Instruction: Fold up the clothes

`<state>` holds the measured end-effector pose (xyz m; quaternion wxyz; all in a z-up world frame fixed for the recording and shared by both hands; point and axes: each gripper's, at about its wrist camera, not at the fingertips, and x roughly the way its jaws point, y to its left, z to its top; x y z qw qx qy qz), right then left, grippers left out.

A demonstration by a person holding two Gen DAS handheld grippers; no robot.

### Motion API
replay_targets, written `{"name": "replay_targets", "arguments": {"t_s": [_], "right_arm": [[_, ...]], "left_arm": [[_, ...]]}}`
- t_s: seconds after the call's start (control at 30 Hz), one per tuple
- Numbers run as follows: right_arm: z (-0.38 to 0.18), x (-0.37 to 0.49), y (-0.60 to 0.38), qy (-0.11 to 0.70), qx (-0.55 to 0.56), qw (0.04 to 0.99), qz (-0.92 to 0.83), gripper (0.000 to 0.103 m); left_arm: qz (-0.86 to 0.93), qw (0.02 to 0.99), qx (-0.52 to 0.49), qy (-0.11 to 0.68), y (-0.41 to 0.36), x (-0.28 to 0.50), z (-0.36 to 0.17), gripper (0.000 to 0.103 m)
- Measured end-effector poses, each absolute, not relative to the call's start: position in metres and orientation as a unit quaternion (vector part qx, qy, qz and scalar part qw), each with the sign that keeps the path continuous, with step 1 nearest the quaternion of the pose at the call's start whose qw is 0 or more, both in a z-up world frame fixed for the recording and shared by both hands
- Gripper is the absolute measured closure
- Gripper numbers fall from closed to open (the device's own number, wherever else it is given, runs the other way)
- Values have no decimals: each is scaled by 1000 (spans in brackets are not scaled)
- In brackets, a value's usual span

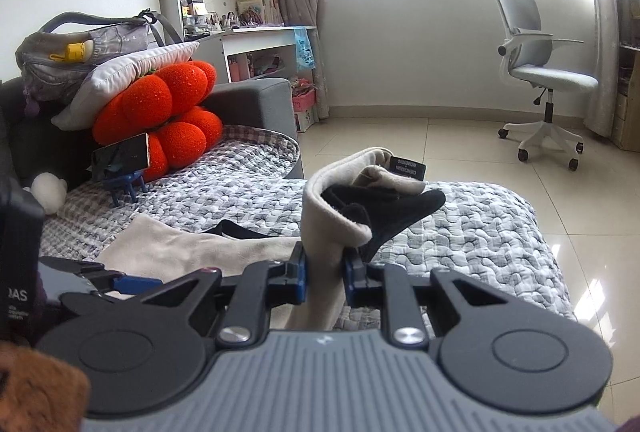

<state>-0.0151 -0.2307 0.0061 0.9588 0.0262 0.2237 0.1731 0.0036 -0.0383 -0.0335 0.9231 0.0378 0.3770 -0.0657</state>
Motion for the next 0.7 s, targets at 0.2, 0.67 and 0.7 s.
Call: {"name": "replay_targets", "arguments": {"t_s": [0.2,0.67,0.7], "right_arm": [[10,-19,-225,207,25,960,186,82],[11,-19,-228,211,50,958,188,82],[11,-19,-229,211,52,958,188,82]], "left_arm": [[-55,927,54,367,-40,9,-27,27],[-23,929,74,363,-38,61,-27,19],[-21,929,75,363,-37,64,-26,19]]}}
